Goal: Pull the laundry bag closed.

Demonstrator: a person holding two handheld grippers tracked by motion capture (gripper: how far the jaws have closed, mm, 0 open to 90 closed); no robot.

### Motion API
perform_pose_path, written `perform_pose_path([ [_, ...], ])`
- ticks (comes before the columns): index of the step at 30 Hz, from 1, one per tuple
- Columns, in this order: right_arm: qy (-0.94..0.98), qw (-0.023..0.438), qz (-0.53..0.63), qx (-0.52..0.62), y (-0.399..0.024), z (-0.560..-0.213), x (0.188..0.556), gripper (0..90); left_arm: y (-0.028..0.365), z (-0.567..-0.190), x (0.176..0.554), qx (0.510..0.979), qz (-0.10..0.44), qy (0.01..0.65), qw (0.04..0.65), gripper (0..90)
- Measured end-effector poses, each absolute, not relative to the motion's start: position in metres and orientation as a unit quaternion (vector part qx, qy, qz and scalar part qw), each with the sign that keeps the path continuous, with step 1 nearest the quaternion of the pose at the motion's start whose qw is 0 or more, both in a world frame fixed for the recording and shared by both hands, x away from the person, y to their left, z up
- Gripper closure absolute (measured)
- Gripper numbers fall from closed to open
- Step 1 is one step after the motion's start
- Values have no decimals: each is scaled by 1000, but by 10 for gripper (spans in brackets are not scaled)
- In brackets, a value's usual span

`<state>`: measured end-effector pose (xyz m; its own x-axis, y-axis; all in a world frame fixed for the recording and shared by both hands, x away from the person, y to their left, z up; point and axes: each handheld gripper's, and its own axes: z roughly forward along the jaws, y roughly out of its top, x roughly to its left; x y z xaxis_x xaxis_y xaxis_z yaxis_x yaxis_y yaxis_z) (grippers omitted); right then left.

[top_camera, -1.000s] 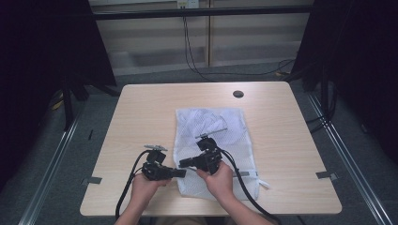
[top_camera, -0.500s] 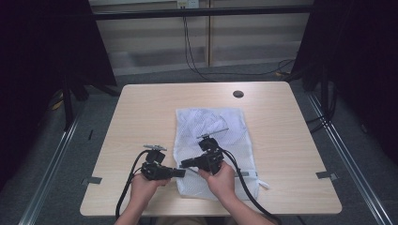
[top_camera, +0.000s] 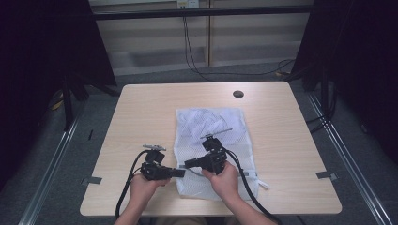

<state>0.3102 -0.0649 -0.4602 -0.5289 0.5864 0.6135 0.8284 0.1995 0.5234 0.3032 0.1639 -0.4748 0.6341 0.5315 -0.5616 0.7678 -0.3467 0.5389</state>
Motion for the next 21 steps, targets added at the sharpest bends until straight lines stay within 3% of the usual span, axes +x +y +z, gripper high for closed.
perform_pose_path([
  [21, -764, 140, -420, -470, -74, -462, 310, 872, 168, -473, 303, 802, -146, 407, 412, 883],
])
